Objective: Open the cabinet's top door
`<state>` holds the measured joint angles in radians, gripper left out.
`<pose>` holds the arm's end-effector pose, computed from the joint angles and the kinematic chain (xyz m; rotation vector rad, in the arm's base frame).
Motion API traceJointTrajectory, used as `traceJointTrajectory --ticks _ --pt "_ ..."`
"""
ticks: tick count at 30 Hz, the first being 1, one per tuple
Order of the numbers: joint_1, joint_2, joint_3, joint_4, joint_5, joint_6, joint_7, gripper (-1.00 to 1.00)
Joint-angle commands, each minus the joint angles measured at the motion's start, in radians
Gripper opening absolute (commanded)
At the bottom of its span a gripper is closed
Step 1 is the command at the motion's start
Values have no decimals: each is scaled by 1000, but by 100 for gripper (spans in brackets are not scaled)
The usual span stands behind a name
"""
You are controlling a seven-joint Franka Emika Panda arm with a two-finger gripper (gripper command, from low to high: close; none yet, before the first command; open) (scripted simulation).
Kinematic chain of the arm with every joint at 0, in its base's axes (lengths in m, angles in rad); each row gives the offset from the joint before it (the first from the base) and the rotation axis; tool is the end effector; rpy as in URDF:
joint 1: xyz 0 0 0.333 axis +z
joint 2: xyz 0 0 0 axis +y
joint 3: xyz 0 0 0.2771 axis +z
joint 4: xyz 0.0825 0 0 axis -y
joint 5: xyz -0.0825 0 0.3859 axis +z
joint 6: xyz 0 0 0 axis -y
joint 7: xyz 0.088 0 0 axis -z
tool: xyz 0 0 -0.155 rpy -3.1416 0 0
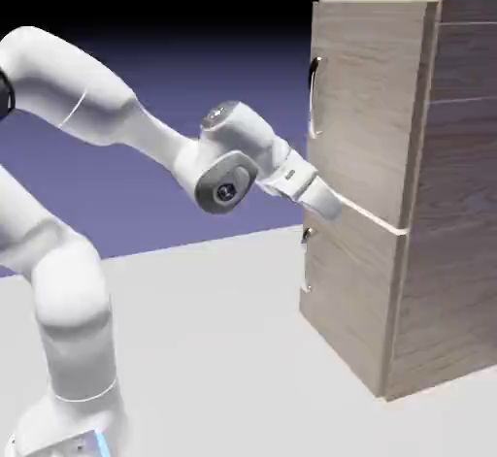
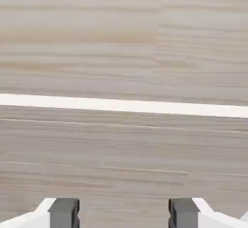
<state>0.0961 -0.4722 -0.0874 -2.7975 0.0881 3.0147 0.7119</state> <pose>0.4515 0.0017 0.3483 -2.4864 1.0385 -0.8592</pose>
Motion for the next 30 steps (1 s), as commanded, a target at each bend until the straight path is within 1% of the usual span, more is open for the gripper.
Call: traceJointTrajectory --ticks 1,30 --pt "24 25 -36 10 21 -4 -18 0" --pt "533 490 -1087 389 333 -6 -641 0"
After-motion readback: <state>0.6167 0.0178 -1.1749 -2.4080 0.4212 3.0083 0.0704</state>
